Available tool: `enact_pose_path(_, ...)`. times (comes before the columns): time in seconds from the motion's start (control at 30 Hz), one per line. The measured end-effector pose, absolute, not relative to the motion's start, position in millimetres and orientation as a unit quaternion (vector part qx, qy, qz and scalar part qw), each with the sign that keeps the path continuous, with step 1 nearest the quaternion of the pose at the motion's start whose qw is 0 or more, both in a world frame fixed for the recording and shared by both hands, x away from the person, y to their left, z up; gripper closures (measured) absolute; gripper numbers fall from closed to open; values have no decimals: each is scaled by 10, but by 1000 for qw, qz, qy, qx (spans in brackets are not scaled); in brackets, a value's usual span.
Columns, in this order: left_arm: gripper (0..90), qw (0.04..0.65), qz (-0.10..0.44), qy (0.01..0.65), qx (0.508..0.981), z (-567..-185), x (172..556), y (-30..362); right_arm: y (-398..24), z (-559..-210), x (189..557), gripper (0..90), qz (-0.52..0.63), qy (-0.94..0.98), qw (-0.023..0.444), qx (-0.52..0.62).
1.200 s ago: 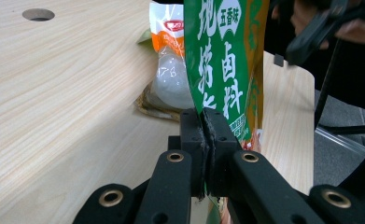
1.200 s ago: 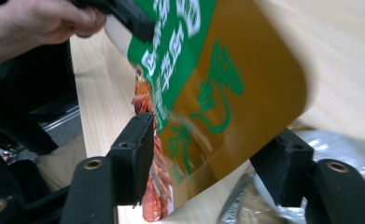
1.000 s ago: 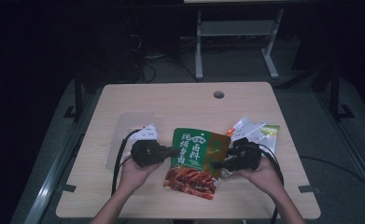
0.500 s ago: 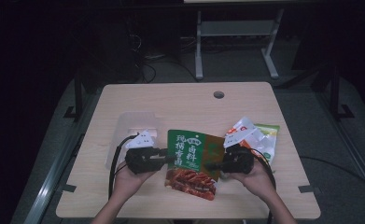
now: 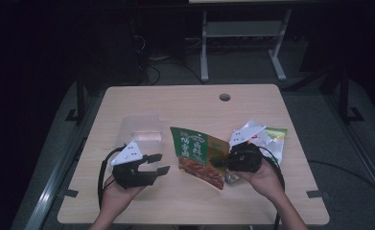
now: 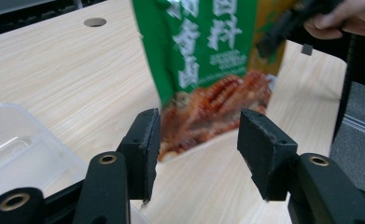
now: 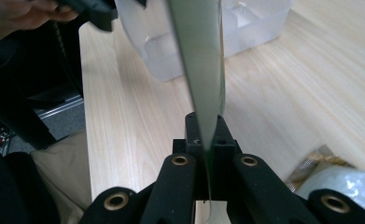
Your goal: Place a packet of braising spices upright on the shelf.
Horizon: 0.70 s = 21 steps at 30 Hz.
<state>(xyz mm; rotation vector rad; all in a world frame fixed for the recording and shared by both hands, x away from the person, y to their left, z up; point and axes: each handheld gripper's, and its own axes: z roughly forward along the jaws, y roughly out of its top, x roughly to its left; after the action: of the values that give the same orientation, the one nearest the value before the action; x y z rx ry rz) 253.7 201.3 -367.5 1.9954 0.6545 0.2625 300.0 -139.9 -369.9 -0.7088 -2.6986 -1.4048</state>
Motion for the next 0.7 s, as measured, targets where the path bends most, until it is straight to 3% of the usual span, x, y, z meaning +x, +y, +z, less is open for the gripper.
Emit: enact_pose_path(0.7, 373, 492, 88, 257, 827, -3920, 2307, 2144, -956, -3156, 3564, 895, -454, -868, -18, -199)
